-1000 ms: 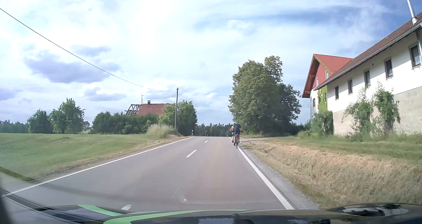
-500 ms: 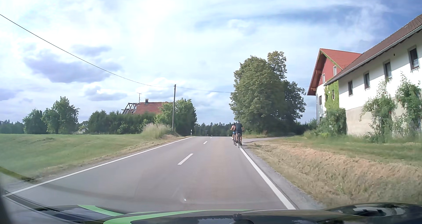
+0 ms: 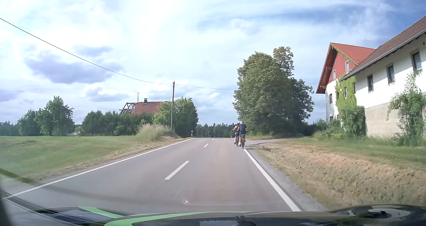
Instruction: Follow the waypoints while adhering to traffic rules and regulations
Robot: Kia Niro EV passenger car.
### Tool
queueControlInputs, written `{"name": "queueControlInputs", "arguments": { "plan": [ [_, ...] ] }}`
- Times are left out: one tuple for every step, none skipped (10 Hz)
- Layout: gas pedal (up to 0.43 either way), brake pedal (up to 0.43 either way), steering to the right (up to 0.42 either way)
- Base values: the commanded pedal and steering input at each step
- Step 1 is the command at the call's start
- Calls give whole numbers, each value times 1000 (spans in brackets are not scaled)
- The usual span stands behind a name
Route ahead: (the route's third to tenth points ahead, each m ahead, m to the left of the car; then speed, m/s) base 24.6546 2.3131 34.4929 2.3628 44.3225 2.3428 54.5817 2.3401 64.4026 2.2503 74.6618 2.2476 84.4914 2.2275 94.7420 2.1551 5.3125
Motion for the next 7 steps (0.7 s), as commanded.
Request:
{"name": "queueControlInputs", "arguments": {
  "plan": [
    [150,0,-4],
    [150,0,-4],
    [118,0,-4],
    [118,0,-4],
    [118,0,-4],
    [118,0,-4],
    [130,0,-4]
  ]
}}
